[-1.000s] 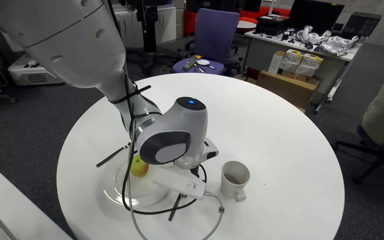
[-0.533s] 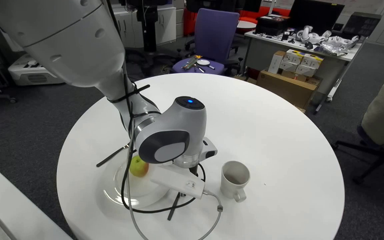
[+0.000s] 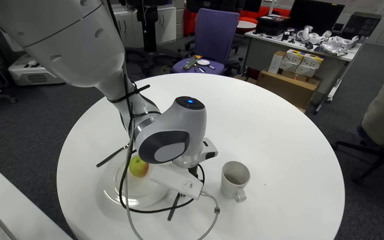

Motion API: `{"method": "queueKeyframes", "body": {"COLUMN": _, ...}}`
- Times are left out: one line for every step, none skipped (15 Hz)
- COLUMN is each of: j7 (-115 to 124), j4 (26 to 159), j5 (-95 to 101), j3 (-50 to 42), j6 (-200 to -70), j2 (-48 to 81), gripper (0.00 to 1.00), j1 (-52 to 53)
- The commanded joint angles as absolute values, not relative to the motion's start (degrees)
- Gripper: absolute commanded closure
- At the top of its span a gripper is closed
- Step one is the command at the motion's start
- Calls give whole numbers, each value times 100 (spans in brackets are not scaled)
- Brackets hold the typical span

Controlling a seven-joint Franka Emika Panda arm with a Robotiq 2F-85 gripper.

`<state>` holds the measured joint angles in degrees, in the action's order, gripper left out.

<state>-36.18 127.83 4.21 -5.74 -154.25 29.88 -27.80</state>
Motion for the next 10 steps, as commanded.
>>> {"method": "queueKeyframes", "body": {"j7": -3298, "j4": 12958, "j5": 456, "j3": -749, "j6": -15709, "j2": 3103, "gripper": 100, "j1": -2664}}
{"method": "queueKeyframes", "body": {"j7": -3191, "j4": 12963, "j5": 511, "j3": -811, "j6": -15741, "j2": 3110, "gripper": 100, "j1": -2629}}
{"method": "queueKeyframes", "body": {"j7": -3109, "j4": 12961, "j5": 532, "j3": -841, "j6": -15748, "j2": 3112, "gripper": 100, "j1": -2619}}
{"method": "queueKeyframes", "body": {"j7": -3042, "j4": 12955, "j5": 541, "j3": -871, "j6": -15744, "j2": 3110, "gripper": 100, "j1": -2614}}
{"method": "queueKeyframes", "body": {"j7": -2990, "j4": 12952, "j5": 550, "j3": -899, "j6": -15743, "j2": 3108, "gripper": 100, "j1": -2603}}
{"method": "queueKeyframes", "body": {"j7": -2947, "j4": 12956, "j5": 559, "j3": -921, "j6": -15744, "j2": 3102, "gripper": 100, "j1": -2596}}
{"method": "queueKeyframes", "body": {"j7": -2926, "j4": 12957, "j5": 560, "j3": -928, "j6": -15730, "j2": 3102, "gripper": 100, "j1": -2604}}
{"method": "queueKeyframes", "body": {"j7": -2901, "j4": 12965, "j5": 570, "j3": -944, "j6": -15724, "j2": 3101, "gripper": 100, "j1": -2602}}
{"method": "queueKeyframes", "body": {"j7": -2880, "j4": 12971, "j5": 584, "j3": -967, "j6": -15721, "j2": 3107, "gripper": 100, "j1": -2598}}
{"method": "queueKeyframes", "body": {"j7": -2851, "j4": 12985, "j5": 613, "j3": -1005, "j6": -15726, "j2": 3118, "gripper": 100, "j1": -2587}}
